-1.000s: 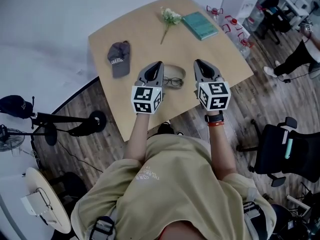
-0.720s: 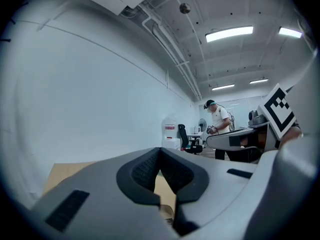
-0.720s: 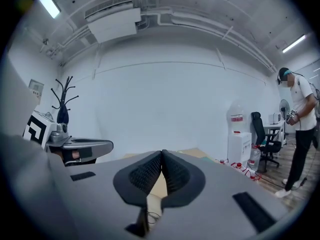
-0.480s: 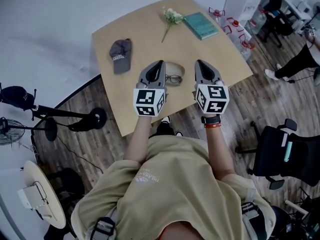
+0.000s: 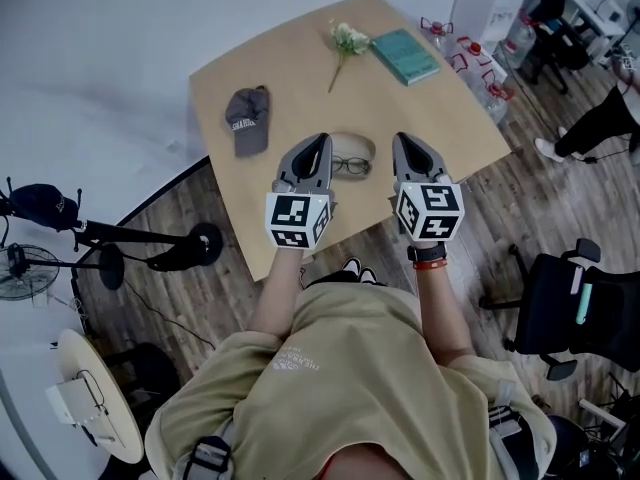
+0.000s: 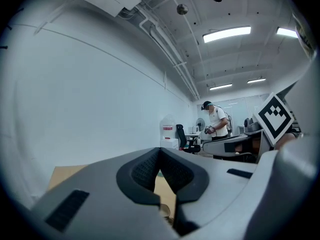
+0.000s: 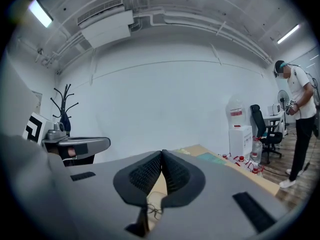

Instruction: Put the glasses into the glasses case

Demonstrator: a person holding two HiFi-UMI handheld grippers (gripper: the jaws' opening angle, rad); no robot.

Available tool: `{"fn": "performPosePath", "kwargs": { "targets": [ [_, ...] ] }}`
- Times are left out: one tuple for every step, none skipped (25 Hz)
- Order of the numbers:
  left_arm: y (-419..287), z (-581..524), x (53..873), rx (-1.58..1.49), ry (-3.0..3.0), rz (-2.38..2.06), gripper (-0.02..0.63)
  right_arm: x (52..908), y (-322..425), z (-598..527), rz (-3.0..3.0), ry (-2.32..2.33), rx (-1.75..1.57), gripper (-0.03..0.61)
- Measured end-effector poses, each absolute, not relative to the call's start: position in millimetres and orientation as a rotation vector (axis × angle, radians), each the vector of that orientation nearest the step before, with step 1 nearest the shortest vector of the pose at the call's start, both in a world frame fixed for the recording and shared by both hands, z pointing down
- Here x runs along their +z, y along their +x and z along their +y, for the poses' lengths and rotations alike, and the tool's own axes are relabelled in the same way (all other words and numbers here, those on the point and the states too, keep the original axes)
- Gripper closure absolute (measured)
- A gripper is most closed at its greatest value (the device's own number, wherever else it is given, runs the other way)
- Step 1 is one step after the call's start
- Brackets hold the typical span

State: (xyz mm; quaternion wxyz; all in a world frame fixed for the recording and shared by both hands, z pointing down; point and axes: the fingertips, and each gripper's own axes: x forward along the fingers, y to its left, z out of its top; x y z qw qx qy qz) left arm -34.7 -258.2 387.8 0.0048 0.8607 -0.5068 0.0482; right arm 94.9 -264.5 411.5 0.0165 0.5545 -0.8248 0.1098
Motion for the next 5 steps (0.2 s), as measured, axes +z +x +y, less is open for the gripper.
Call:
{"fn": "performPosePath", "kwargs": {
  "targets": [
    [-37.8,-261.7,388.5,0.152,2.697,-1.579,0.598,413.0,90.4,-267.3,-2.557,1.721,0.345,0.563],
    [-42.1,-265.8,388.9,0.151,2.695,-1.574,0.598,414.1,84.5,-270.9,-2.552,1.717,0.349,0.563],
    [-47.3,-270.6,388.6,0.149,2.692,-1.572,0.598,414.6,77.8,-275.0,-2.549,1.711,0.353,0.563],
    [-53.1,-275.7,387.8,0.145,2.687,-1.572,0.598,414.5,70.5,-279.4,-2.547,1.705,0.355,0.564],
    [-59.1,-281.0,386.8,0.141,2.682,-1.572,0.598,414.2,63.0,-283.9,-2.545,1.699,0.356,0.563]
  ]
}}
